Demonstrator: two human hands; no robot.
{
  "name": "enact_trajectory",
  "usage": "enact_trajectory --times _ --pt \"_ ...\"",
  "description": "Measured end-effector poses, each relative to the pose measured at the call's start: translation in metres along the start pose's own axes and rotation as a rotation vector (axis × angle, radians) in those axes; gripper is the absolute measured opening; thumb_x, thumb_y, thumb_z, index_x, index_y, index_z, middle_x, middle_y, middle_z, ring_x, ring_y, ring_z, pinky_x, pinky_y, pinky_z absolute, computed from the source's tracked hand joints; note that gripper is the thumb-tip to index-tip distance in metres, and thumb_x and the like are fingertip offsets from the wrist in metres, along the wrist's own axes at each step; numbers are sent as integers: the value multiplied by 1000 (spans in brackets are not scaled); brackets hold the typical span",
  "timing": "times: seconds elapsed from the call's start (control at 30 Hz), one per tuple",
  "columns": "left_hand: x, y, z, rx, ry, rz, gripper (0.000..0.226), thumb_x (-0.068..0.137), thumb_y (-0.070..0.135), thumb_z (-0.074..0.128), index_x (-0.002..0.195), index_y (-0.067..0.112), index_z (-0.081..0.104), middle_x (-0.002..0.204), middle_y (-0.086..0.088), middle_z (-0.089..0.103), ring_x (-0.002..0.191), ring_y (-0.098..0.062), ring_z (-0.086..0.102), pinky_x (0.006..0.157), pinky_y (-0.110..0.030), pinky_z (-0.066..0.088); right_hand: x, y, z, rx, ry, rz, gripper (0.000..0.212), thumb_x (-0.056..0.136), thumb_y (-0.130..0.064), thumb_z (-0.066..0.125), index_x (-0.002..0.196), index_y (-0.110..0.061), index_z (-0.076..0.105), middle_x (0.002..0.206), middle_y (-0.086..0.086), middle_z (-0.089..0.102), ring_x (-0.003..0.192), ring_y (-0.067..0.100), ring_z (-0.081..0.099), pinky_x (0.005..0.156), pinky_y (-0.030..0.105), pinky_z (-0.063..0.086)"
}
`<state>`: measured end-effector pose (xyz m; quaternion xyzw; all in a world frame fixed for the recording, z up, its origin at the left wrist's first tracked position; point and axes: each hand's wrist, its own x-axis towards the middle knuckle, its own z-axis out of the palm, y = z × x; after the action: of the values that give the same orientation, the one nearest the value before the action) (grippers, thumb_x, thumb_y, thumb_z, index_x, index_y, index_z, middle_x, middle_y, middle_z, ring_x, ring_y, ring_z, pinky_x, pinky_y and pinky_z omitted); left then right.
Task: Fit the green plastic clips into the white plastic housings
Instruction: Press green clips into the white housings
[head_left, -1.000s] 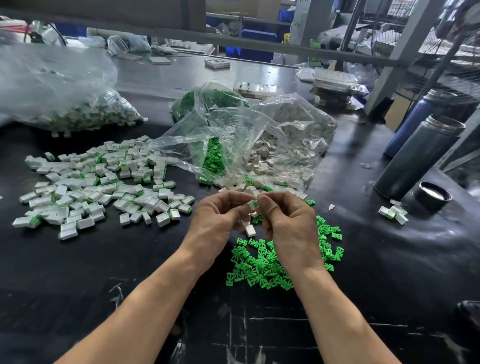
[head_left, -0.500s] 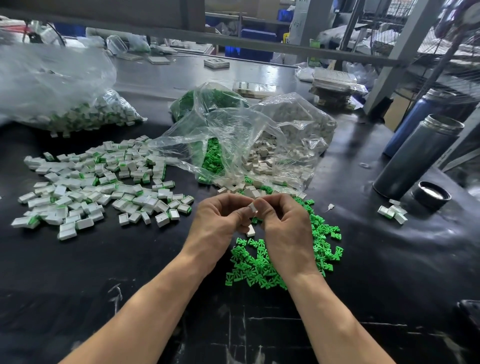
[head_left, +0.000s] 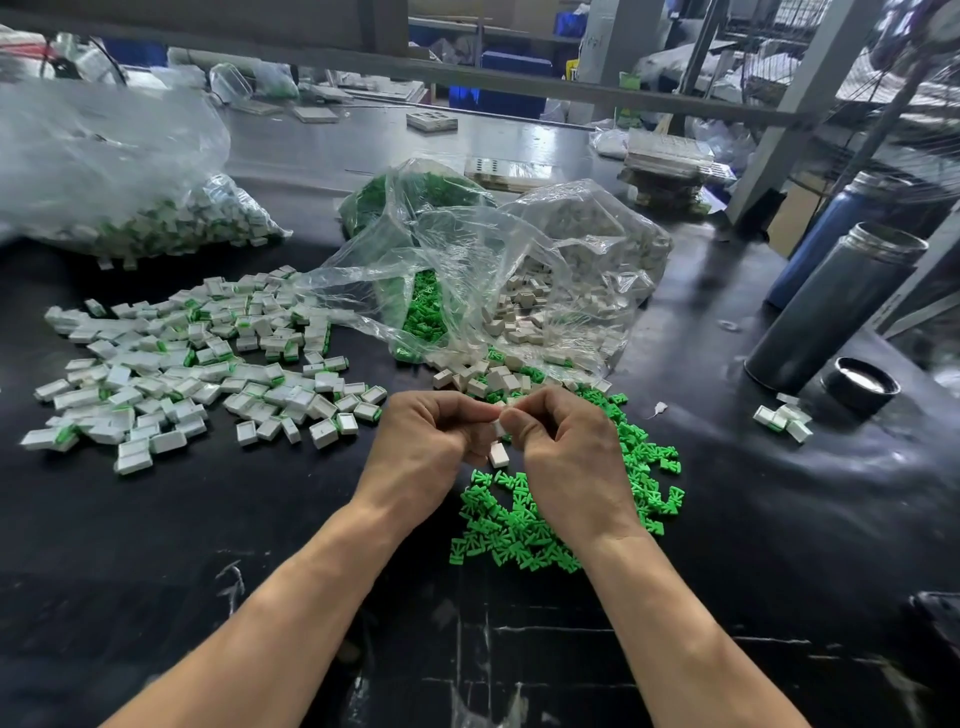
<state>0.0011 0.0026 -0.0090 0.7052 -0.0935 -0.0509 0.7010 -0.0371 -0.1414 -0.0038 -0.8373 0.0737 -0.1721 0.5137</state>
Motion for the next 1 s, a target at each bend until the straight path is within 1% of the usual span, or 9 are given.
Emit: enact_trajectory --times 0.07,0.2,0.37,0.47,0.6,0.73,0.8,0.87,1.0 --pt "0 -2 0 -1 7 -4 25 88 -10 69 90 11 82 84 -10 79 77 -34 76 74 -42 65 -1 0 1 25 15 12 16 95 -23 74 79 -26 70 74 -11 70 70 2 63 57 16 49" --pt "1 -3 4 -66 61 -34 21 86 -7 73 86 12 83 79 -16 77 64 -24 70 72 -45 64 -3 -2 5 112 57 46 15 95 -21 74 80 -22 73 76 -5 73 71 11 68 61 28 56" --pt "1 -5 5 -93 58 -57 20 84 -6 75 82 13 82 72 -13 76 60 -21 67 69 -40 64 -5 -4 7 173 48 53 16 95 -15 74 79 -17 73 72 2 71 57 4 65 45 16 49" --pt "2 -5 5 -99 57 -64 19 85 -4 76 83 14 82 75 -14 76 64 -22 68 72 -44 64 -7 -3 8 217 29 65 17 95 -14 74 78 -15 74 62 -2 66 50 3 57 44 16 44" --pt "5 0 6 -158 70 -44 16 84 -2 77 80 13 80 81 -12 78 69 -18 69 67 -28 61 -2 -3 5 305 35 106 28 105 -30 60 84 -15 73 61 -1 63 50 8 50 47 23 37" --pt "4 2 6 -139 42 22 9 87 5 76 89 14 77 79 3 76 72 -4 67 68 -14 51 2 -6 6 353 28 153 50 108 -51 45 85 -14 71 61 3 64 46 11 51 45 24 39" --pt "4 3 8 -146 1 23 6 88 7 75 91 12 75 80 3 75 75 -6 67 74 -20 52 0 -8 7 391 -43 198 65 105 -61 38 78 -12 70 60 6 64 43 10 50 41 20 36" --pt "1 5 11 -187 -54 4 6 90 6 73 96 6 73 77 -4 72 69 -15 64 75 -34 54 -1 -8 8 389 -105 229 74 104 -67 33 66 -17 71 60 7 66 42 10 49 40 18 34" --pt "-3 5 15 -210 -88 -14 10 94 4 69 102 0 70 77 -18 69 64 -27 62 68 -41 57 -3 -9 12 386 -150 227 74 106 -65 28 57 -30 72 52 -1 64 40 4 52 38 17 36"
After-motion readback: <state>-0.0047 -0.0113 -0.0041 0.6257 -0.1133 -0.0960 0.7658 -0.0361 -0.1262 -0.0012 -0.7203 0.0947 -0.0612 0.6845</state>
